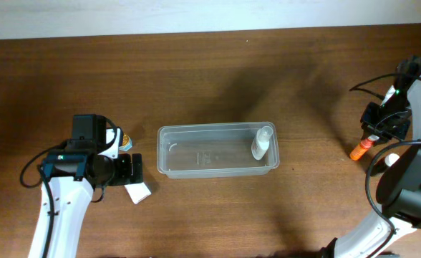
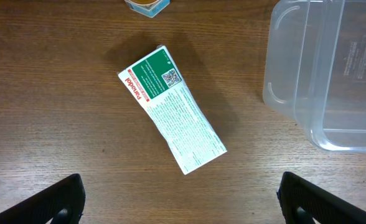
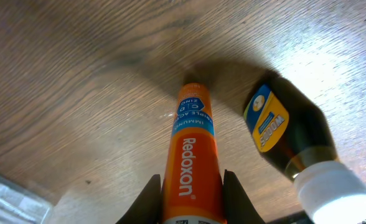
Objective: Pack container
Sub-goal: 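Grasp the orange Redoxon tube with the right gripper, then place the orange tube into the container beside the spray bottle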
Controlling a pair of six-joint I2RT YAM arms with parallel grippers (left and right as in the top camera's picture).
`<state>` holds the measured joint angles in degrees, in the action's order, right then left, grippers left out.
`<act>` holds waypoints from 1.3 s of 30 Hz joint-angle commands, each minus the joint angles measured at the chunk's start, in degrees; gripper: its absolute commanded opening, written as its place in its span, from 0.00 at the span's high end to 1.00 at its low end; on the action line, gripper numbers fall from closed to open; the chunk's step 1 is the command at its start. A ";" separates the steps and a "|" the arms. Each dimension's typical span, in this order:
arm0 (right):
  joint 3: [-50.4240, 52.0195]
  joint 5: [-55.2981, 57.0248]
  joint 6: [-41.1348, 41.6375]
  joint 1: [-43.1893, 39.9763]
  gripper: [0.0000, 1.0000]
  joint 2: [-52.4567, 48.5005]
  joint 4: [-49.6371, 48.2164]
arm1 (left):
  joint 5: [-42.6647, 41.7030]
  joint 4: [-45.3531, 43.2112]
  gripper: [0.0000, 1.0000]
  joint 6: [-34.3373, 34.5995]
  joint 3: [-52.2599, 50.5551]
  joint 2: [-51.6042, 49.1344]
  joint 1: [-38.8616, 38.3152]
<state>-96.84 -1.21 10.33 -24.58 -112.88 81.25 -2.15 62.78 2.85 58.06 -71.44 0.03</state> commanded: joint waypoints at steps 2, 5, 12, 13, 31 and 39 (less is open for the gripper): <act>-1.64 -1.99 -1.16 2.89 0.86 10.21 2.58 | -0.61 -0.15 0.00 0.57 0.96 -0.13 0.24; -2.14 -3.34 -2.67 6.88 0.86 17.00 4.07 | -0.61 -0.15 0.01 0.59 0.96 -0.13 0.24; -2.08 -3.23 -2.25 25.53 0.86 30.45 8.17 | -0.63 -0.15 0.01 0.59 0.96 -0.13 0.24; -1.97 -3.21 -1.18 28.28 0.86 31.19 8.44 | -0.61 -0.15 0.01 0.59 0.96 -0.13 0.24; 18.58 -2.67 7.15 47.43 0.86 28.15 -7.63 | -0.61 -0.15 0.00 0.59 0.96 -0.13 0.24; 26.40 -2.64 7.13 47.45 0.85 26.18 -15.61 | -0.61 -0.15 0.01 0.59 0.96 -0.13 0.24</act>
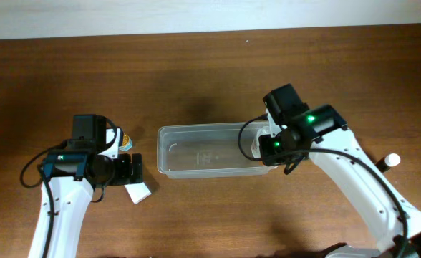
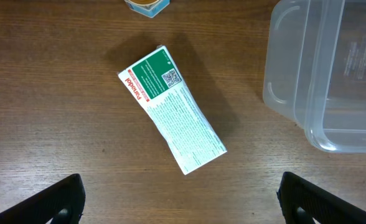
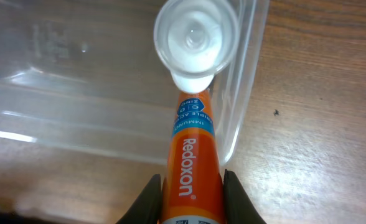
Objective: Pack container
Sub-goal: 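Place the orange tube into the container beside the spray bottle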
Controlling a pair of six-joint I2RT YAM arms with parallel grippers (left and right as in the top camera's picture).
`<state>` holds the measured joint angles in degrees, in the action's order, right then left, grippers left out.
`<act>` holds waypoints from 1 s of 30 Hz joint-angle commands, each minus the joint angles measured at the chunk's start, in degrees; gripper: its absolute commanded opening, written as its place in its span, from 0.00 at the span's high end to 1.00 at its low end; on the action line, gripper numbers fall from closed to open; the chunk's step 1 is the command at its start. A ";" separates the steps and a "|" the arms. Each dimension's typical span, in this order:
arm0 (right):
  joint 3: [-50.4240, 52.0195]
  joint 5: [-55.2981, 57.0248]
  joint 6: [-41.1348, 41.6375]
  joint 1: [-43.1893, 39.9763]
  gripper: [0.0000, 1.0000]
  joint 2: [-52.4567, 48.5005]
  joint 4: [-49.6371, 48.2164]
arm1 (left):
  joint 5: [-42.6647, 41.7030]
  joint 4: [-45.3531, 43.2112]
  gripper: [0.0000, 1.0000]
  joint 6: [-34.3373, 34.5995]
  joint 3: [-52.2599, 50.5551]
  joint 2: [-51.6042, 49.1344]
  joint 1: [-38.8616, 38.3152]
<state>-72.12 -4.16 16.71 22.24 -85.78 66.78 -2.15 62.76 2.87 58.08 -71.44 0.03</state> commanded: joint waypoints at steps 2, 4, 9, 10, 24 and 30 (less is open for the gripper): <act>2.40 0.31 0.72 0.61 0.85 -2.12 -2.16 | -0.63 -0.13 0.01 0.57 0.94 -0.13 0.24; 2.58 0.28 0.48 0.63 0.85 -3.72 -2.51 | -0.61 -0.13 0.01 0.57 0.94 -0.13 0.24; 2.58 0.33 0.04 0.61 0.66 -5.60 -2.58 | -0.63 -0.13 0.00 0.57 0.94 -0.13 0.24; 2.56 0.33 0.04 0.63 0.65 -5.55 -2.78 | -0.61 -0.13 0.01 0.57 0.94 -0.13 0.24; -22.67 10.95 2.10 -3.41 0.45 2.34 9.79 | -0.61 -0.13 0.01 0.57 0.94 -0.13 0.24; -28.76 10.97 3.37 -19.63 0.26 5.03 12.72 | -0.61 -0.15 0.01 0.57 0.94 -0.13 0.24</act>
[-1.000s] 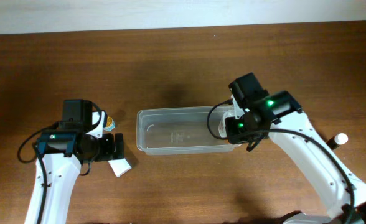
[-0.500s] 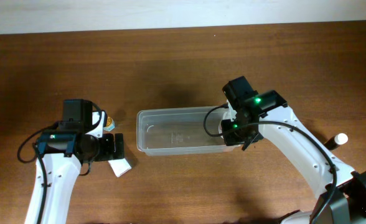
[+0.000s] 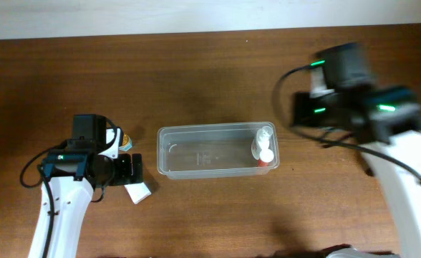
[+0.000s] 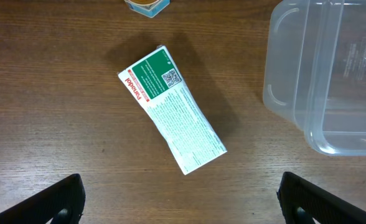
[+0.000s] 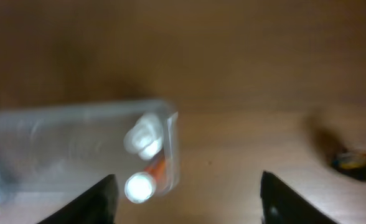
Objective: Pack container
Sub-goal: 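Place the orange tube into the container beside the spray bottle, then grasp the dark bottle with white cap using the right gripper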
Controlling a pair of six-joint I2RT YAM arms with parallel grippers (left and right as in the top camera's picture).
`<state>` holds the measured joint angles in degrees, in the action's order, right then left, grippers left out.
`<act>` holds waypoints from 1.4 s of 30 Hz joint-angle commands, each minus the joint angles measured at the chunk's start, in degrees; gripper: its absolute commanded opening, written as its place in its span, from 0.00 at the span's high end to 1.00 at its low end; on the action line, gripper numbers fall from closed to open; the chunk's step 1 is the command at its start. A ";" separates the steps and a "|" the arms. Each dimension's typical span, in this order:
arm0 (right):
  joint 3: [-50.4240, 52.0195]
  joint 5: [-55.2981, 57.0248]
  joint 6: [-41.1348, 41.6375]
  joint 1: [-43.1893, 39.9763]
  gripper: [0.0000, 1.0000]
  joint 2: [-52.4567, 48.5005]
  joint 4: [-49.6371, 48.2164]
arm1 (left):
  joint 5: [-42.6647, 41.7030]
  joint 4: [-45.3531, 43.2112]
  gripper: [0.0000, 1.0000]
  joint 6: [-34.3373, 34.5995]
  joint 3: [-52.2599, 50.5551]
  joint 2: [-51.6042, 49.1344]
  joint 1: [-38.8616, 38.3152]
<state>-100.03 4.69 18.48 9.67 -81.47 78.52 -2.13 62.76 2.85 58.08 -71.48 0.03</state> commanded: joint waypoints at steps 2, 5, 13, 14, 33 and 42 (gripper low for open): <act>-0.70 1.60 1.55 -14.05 0.23 0.33 1.97 | -0.63 -0.13 0.01 0.59 0.94 -0.09 0.24; 0.52 0.33 1.33 -24.65 0.15 -1.57 2.78 | -0.63 -0.15 0.01 0.59 0.94 -0.09 0.24; 8.68 -5.29 -0.57 -42.01 0.15 -10.60 1.05 | -0.63 -0.17 0.01 0.57 0.94 -0.09 0.24; 9.60 -5.81 -1.01 -43.04 0.15 -11.80 0.52 | -0.63 -0.17 0.01 0.59 0.94 -0.09 0.24; 13.64 -5.95 -1.73 -45.75 0.48 -28.74 -4.09 | -0.63 -0.15 0.01 0.59 0.94 -0.09 0.24; 13.68 -5.07 -2.14 -45.75 0.69 -28.74 -4.39 | -0.63 -0.15 0.01 0.57 0.94 -0.09 0.24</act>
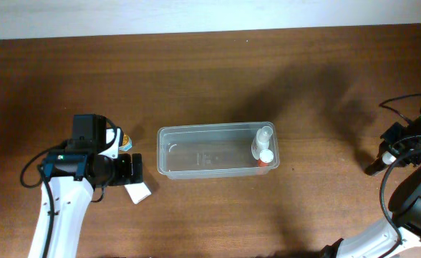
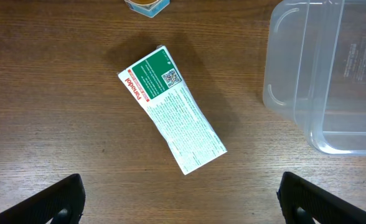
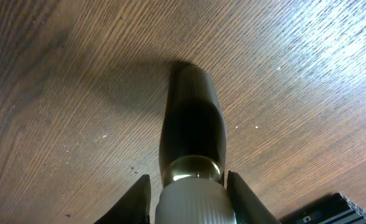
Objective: Pack container
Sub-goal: 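Grasp the dark bottle with white cap using the right gripper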
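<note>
The clear plastic container (image 1: 196, 168) sits mid-table with a white bottle (image 1: 262, 141) and an orange tube (image 1: 265, 159) at its right end. At the far right, my right gripper (image 1: 395, 147) is down at the table. In the right wrist view it (image 3: 192, 200) is shut on the white ribbed cap of a dark bottle (image 3: 192, 124) that lies on the wood. My left gripper (image 2: 183, 202) hangs open above a green-and-white Panadol box (image 2: 170, 118), left of the container (image 2: 326, 74).
A small yellow-and-blue tub (image 2: 147, 5) stands just beyond the box, by the left arm (image 1: 60, 208). The table's right edge is close to the right gripper. Cables trail from both arms.
My right gripper was open in the air to the right of the container. Now it is at the far right, shut on the dark bottle's cap. The left arm has not moved.
At the far right my right gripper was shut on the orange tube, which lay beside the dark bottle. Then it held the tube over the container's right end by the white bottle. After that the tube lay in the container and the gripper was open. Now it holds the dark bottle.
</note>
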Controlling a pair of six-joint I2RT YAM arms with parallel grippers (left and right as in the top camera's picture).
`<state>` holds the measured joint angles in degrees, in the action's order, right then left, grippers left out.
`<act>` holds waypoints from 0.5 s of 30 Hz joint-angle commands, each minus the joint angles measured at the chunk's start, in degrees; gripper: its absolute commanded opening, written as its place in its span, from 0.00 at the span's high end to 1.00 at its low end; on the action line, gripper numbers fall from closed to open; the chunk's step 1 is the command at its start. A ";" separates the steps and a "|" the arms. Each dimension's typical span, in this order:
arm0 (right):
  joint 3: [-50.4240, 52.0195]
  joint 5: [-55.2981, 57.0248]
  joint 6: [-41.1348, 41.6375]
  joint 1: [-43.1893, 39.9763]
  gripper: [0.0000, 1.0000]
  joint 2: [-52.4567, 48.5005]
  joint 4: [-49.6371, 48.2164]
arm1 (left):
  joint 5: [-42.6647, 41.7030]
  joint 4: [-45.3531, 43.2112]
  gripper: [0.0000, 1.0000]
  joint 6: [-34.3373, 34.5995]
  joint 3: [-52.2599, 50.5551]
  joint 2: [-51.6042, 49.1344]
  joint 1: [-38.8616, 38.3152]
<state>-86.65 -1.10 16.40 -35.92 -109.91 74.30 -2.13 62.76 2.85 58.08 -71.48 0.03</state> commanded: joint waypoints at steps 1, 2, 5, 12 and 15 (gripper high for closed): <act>0.31 0.72 -0.07 -0.15 0.69 -0.31 -0.20 | -0.63 -0.15 0.01 0.57 0.94 -0.09 0.24; 0.31 0.72 -0.07 -0.15 0.72 -0.31 -0.20 | -0.63 -0.15 0.00 0.57 0.94 -0.09 0.24; 0.31 0.70 -0.07 -0.15 0.78 -0.31 -0.15 | -0.63 -0.15 0.01 0.57 0.94 -0.09 0.24; 0.13 -2.21 -1.62 0.02 0.88 0.31 1.20 | -0.63 -0.15 0.01 0.59 0.94 -0.09 0.24; -0.35 -3.63 -2.71 1.11 0.88 2.69 2.05 | -0.63 -0.15 0.01 0.57 0.94 -0.09 0.24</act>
<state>-86.65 -2.15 15.53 -35.86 -109.91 75.64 -2.15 62.76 2.87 58.08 -71.48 0.03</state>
